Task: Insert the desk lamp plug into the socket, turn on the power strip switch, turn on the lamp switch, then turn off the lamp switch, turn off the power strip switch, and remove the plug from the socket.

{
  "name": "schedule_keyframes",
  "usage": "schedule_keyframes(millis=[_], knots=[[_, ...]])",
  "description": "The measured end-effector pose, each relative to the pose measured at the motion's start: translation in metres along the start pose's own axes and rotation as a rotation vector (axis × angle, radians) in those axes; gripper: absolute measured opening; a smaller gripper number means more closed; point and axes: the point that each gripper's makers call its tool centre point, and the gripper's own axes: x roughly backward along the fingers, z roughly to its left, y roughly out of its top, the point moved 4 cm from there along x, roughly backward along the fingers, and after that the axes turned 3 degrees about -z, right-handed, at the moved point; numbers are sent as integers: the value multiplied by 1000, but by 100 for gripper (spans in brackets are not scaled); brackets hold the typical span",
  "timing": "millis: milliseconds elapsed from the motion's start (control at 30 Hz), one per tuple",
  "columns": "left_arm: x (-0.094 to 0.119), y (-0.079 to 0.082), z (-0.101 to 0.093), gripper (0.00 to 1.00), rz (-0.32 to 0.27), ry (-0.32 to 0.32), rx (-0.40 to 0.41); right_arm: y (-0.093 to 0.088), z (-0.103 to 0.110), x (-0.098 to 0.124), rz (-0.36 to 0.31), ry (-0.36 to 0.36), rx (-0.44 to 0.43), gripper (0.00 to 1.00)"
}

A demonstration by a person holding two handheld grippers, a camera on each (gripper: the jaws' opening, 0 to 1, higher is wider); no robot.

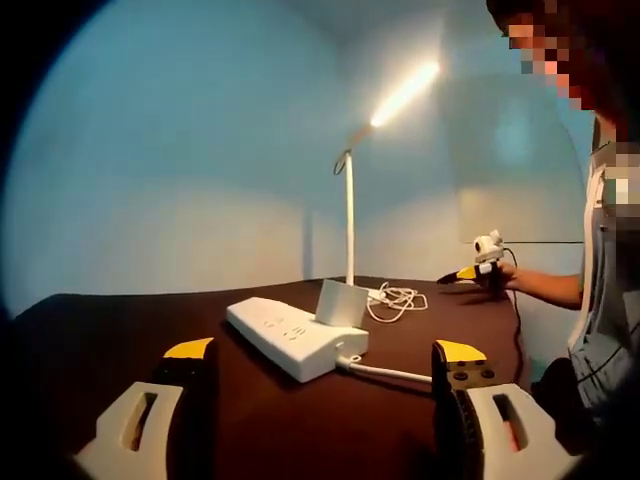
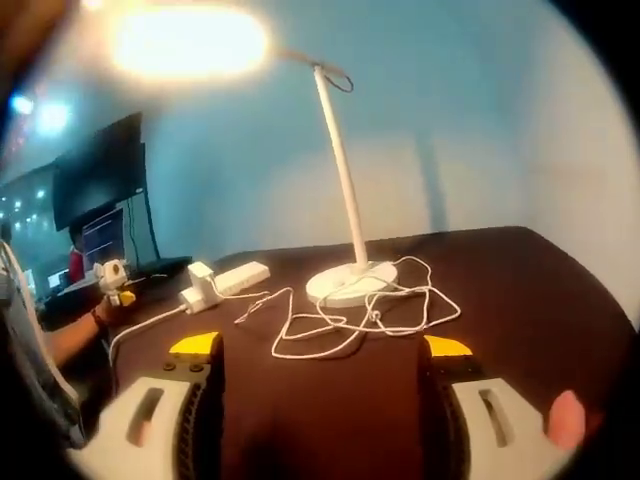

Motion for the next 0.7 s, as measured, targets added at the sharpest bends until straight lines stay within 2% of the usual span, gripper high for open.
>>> schedule_keyframes(millis=[233, 367, 533, 700], knots=[[-13, -5, -2, 84, 39, -7, -28, 29, 14, -6, -8, 88, -11, 78], [-23, -3, -3, 84, 27, -26, -19, 43, 23, -10, 10, 119, 5, 77], [-32, 0, -5, 83, 15, -41, -14, 64, 32, -10, -6, 190, -31, 77], [-38, -3, -4, 82, 18, -53, -24, 82, 38, -9, -2, 217, -39, 77]])
